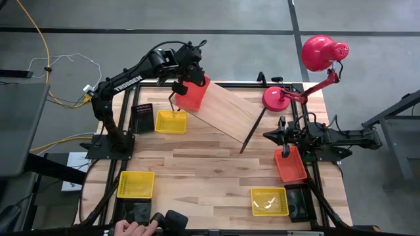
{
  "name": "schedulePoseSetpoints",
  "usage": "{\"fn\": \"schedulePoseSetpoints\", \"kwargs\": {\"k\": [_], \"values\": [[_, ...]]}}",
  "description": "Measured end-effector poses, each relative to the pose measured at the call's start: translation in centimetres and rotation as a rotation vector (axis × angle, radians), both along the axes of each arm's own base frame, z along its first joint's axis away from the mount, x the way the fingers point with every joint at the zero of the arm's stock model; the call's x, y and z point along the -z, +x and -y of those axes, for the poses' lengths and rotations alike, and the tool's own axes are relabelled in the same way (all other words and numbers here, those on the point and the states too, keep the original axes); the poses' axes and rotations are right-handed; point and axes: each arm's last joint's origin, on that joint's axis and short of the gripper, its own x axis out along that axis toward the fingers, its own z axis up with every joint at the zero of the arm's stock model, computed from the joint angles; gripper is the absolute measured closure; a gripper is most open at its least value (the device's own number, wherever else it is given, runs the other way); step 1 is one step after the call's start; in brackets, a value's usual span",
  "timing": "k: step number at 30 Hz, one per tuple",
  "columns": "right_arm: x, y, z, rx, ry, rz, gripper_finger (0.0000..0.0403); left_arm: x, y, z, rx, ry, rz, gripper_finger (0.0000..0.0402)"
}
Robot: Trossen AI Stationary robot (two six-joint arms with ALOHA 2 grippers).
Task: Stack baskets on shelf by color
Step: Stack the left orange bin on top of the orange bin on the shelf
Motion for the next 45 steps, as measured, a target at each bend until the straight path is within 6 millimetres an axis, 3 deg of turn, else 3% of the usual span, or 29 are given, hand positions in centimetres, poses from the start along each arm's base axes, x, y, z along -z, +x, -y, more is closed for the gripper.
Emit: {"fn": "schedulePoseSetpoints", "kwargs": {"k": [13,18,22,26,28,36,41,45], "values": [[0.0,0.0,0.0,0.0,0.0,0.0,0.0403,0.0,0.0,0.1,-0.064,-0.012,0.045,0.0304],[0.0,0.0,0.0,0.0,0.0,0.0,0.0403,-0.9,-0.3,0.7,-0.126,-0.011,0.125,0.0294],[0.0,0.0,0.0,0.0,0.0,0.0,0.0403,-1.6,-0.8,1.4,-0.222,-0.132,0.304,0.0306],[0.0,0.0,0.0,0.0,0.0,0.0,0.0403,-1.8,-1.2,1.0,-0.289,-0.383,0.498,0.0361],[0.0,0.0,0.0,0.0,0.0,0.0,0.0403,-1.1,-0.8,0.5,-0.336,-0.431,0.573,0.039],[0.0,0.0,0.0,0.0,0.0,0.0,0.0403,4.1,0.9,-0.6,-0.457,-0.385,0.814,0.0401],[0.0,0.0,0.0,0.0,0.0,0.0,0.0403,4.9,-1.5,0.7,-0.465,-0.29,1.132,0.0401],[0.0,0.0,0.0,0.0,0.0,0.0,0.0403,7.8,-4.4,2.2,-0.535,-0.207,1.372,0.0401]]}}
